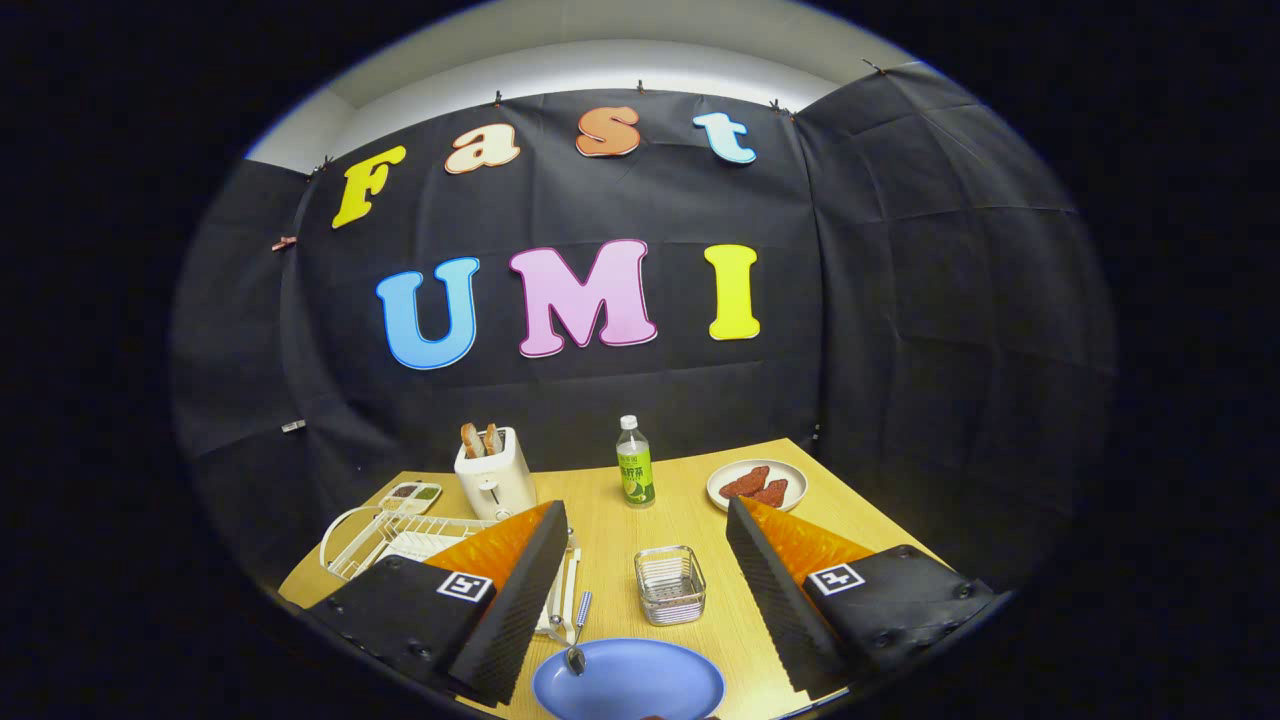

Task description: Take the plate from the dish rack, then take the spoon from the basket and place it into the plate.

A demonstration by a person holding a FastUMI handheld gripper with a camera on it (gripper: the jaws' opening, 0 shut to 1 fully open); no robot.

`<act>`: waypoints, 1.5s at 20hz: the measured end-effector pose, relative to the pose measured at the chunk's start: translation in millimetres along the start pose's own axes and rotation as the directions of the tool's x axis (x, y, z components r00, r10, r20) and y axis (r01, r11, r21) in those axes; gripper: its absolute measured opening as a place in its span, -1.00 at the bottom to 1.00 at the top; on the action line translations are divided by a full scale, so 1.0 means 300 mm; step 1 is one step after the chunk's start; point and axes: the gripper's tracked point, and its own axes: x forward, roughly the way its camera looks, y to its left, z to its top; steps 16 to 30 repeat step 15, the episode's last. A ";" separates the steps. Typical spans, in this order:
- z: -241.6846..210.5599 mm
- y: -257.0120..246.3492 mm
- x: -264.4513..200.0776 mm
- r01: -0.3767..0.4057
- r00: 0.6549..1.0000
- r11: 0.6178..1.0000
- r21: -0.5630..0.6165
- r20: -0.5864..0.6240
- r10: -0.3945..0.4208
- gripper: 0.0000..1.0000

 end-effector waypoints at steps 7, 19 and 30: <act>-0.063 0.061 0.029 -0.063 0.996 0.998 -0.012 -0.057 0.062 0.97; -0.060 0.115 0.057 -0.118 0.991 0.993 -0.028 -0.072 0.116 0.97; -0.060 0.115 0.057 -0.118 0.991 0.993 -0.028 -0.072 0.116 0.97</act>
